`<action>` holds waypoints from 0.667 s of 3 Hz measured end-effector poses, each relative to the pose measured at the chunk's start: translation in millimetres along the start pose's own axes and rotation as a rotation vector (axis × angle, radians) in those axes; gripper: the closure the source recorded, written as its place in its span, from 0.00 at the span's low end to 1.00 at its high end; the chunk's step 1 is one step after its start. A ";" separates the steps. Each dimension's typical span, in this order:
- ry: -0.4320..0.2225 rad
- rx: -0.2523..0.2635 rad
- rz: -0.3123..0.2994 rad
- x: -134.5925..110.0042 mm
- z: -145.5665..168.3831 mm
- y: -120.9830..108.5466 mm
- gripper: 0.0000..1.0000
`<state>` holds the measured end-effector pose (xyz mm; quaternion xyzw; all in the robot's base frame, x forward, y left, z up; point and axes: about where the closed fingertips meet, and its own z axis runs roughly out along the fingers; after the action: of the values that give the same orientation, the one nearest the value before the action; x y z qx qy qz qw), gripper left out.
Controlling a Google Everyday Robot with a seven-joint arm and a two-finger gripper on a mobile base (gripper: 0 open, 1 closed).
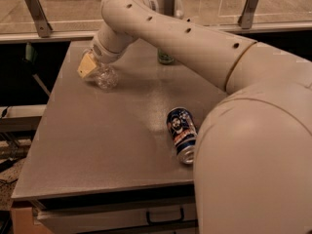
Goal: Pick water bottle
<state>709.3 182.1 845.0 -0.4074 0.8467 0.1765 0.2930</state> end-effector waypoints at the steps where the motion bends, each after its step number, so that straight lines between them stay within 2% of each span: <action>1: 0.020 0.016 0.012 0.1 -1.6 1.0 0.64; 2: 0.038 0.005 -0.016 -4.4 -13.8 2.2 0.88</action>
Offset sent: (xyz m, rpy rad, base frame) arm -0.0073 -0.0115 0.0353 -0.0648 -0.0010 0.0606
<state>704.9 178.5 858.5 -0.4169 0.8492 0.1643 0.2796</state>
